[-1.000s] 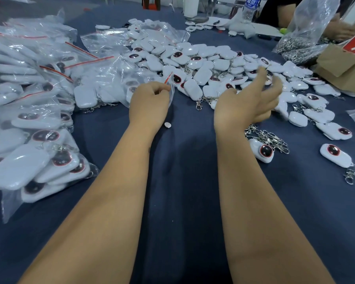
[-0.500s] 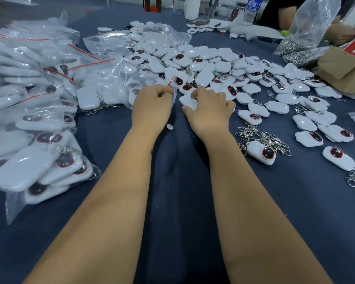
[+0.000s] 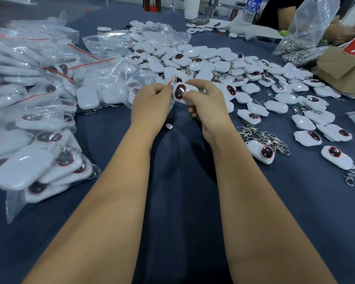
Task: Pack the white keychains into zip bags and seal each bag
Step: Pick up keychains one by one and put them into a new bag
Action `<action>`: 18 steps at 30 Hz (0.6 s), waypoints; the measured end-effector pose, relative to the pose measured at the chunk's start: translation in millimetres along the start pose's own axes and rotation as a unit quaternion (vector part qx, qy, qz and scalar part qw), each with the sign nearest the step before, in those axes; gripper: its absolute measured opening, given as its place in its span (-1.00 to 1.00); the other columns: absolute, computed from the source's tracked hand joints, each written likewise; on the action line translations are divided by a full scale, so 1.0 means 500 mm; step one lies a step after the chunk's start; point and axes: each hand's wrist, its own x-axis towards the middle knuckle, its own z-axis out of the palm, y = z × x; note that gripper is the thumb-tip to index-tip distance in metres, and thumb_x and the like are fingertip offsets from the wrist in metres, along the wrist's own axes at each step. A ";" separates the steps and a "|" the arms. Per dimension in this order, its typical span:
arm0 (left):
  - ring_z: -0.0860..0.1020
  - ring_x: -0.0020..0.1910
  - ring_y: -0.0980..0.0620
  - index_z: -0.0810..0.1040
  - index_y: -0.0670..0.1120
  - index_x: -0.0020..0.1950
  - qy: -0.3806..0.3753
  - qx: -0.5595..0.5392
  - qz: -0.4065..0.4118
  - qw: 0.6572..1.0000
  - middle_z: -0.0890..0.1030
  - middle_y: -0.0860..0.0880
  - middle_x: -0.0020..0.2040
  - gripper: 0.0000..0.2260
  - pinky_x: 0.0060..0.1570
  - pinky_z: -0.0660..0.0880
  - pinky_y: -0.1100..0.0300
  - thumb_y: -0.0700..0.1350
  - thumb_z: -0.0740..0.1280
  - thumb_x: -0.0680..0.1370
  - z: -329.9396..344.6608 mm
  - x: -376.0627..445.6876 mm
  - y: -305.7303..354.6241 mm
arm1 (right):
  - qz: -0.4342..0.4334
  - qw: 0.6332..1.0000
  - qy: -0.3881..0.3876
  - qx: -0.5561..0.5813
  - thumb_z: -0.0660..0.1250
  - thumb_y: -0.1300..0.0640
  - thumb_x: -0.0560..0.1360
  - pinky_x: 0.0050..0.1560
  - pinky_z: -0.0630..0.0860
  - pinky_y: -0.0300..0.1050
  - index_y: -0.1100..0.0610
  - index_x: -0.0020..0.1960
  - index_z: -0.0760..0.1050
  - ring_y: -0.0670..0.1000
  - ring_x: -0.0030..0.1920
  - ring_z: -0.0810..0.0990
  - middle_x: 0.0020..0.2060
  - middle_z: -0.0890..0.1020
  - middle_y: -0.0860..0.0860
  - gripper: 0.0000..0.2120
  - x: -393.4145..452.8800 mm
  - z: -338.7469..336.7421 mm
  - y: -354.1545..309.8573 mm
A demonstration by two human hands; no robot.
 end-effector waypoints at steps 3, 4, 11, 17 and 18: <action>0.31 -0.33 0.01 0.48 -0.22 -0.23 -0.001 -0.004 -0.002 1.000 0.35 -0.02 -0.41 -0.79 -0.25 0.29 0.09 -0.09 0.23 0.46 0.002 0.002 -0.001 | -0.001 1.000 0.002 0.003 0.34 0.31 0.49 -0.38 0.42 -0.26 0.14 0.04 0.51 -0.08 -0.43 0.50 -0.32 0.56 0.00 -0.84 -0.002 0.004 0.000; 0.32 -0.34 0.02 0.50 -0.19 -0.25 -0.002 -0.002 -0.004 1.000 0.36 0.02 -0.44 -0.79 -0.26 0.30 0.10 -0.07 0.23 0.47 0.003 0.002 -0.001 | 0.001 1.000 0.001 0.009 0.31 0.34 0.50 -0.34 0.48 -0.24 0.17 0.05 0.51 -0.06 -0.41 0.56 -0.28 0.59 0.03 -0.83 -0.002 0.004 0.000; 0.37 -0.39 0.05 0.45 0.04 -0.44 0.000 -0.002 -0.007 1.000 0.40 0.12 -0.52 -0.69 -0.27 0.33 0.12 -0.05 0.22 0.52 0.003 0.010 -0.010 | 0.008 1.000 -0.016 0.018 0.25 0.40 0.49 -0.17 0.61 -0.13 0.31 0.17 0.52 -0.01 -0.29 0.66 -0.19 0.65 0.11 -0.74 0.001 0.004 0.003; 0.40 -0.39 0.06 0.46 0.04 -0.43 0.007 -0.015 0.006 1.000 0.44 0.15 -0.54 -0.71 -0.25 0.35 0.15 -0.07 0.23 0.51 0.006 0.015 -0.017 | 0.000 0.999 -0.022 -0.048 0.30 0.35 0.44 -0.18 0.45 0.00 0.24 0.10 0.56 0.09 -0.21 0.55 -0.23 0.61 0.16 -0.75 -0.003 0.014 0.006; 0.40 -0.39 0.06 0.47 0.04 -0.43 0.005 -0.016 0.005 1.000 0.44 0.15 -0.54 -0.71 -0.25 0.35 0.16 -0.07 0.23 0.51 0.007 0.015 -0.018 | 0.002 0.998 -0.019 -0.057 0.30 0.35 0.42 -0.18 0.46 -0.01 0.24 0.09 0.56 0.08 -0.22 0.55 -0.23 0.61 0.16 -0.75 -0.003 0.013 0.007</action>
